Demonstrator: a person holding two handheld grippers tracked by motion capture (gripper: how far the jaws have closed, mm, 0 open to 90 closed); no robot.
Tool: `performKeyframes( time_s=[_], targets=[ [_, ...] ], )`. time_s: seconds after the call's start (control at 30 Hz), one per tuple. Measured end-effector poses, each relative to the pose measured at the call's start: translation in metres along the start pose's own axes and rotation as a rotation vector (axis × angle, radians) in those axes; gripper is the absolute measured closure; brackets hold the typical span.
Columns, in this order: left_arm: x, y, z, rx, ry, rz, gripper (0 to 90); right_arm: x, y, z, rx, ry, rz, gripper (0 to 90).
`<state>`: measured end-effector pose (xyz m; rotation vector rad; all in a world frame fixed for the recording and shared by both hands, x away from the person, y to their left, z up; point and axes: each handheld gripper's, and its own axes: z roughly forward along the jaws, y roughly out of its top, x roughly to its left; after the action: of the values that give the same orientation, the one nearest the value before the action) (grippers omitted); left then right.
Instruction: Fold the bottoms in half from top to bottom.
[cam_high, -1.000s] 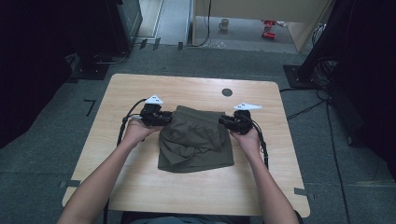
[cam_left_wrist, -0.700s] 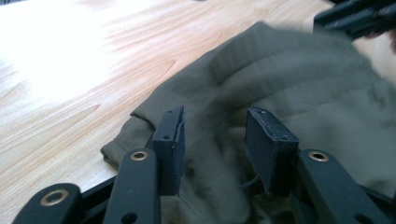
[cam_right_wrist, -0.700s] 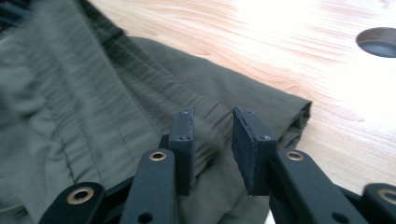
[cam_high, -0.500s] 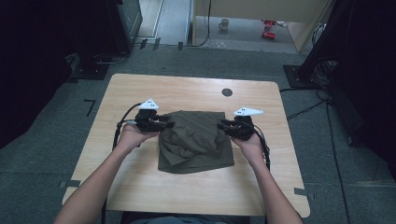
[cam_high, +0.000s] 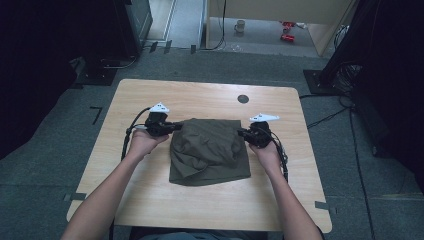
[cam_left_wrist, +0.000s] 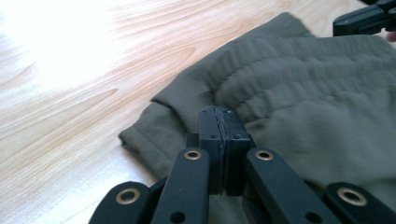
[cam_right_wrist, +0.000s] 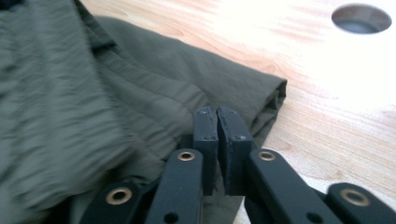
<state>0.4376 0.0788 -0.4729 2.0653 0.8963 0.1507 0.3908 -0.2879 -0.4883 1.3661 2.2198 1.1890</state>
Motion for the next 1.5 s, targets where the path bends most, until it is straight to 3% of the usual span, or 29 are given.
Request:
performKeyframes(
  time_s=[0.13,0.17,0.27,0.33,0.53,0.6,0.77,0.9,1.0,1.17,1.27,1.37,1.5],
  targets=[
    [0.003,-0.004,0.012,0.04,0.007,-0.009,90.0,-0.001,0.0,0.012,0.039,0.001,0.011,89.7],
    [0.004,-0.006,0.017,0.057,0.01,-0.009,90.0,0.0,0.0,0.019,0.058,-0.007,-0.011,89.9],
    [0.004,-0.008,0.024,0.072,0.004,-0.015,90.0,0.001,0.001,0.025,0.077,-0.022,-0.015,90.0],
    [0.002,-0.01,0.032,0.094,0.006,0.006,90.0,0.004,0.001,0.034,0.105,-0.038,-0.033,90.0],
    [-0.003,-0.012,0.042,0.091,0.012,0.033,90.0,0.008,0.0,0.039,0.093,-0.044,-0.042,90.0],
    [-0.006,-0.012,0.044,0.084,0.015,0.052,90.0,0.007,-0.001,0.042,0.072,-0.005,-0.016,90.0],
    [-0.006,-0.008,0.032,0.044,-0.021,0.045,86.5,-0.003,0.0,0.032,0.011,0.124,0.078,79.2],
    [-0.012,-0.003,0.017,-0.005,-0.043,0.064,77.7,0.0,0.002,0.017,-0.057,0.181,0.073,76.5],
    [-0.021,-0.002,0.007,-0.029,-0.075,0.098,73.9,0.008,0.003,0.008,-0.071,0.192,0.041,76.1],
    [-0.033,-0.003,-0.002,-0.008,-0.083,0.155,72.4,0.02,0.0,-0.003,-0.06,0.196,-0.031,76.7],
    [-0.034,-0.006,-0.006,-0.017,-0.092,0.144,73.0,0.022,-0.003,-0.003,-0.038,0.185,-0.044,78.8],
    [-0.036,-0.01,-0.008,-0.007,-0.096,0.151,73.3,0.021,-0.003,-0.003,-0.038,0.207,-0.034,79.1],
    [-0.041,-0.012,-0.018,-0.023,-0.117,0.142,71.1,0.028,-0.003,-0.014,-0.053,0.233,-0.066,78.5]
  ],
)
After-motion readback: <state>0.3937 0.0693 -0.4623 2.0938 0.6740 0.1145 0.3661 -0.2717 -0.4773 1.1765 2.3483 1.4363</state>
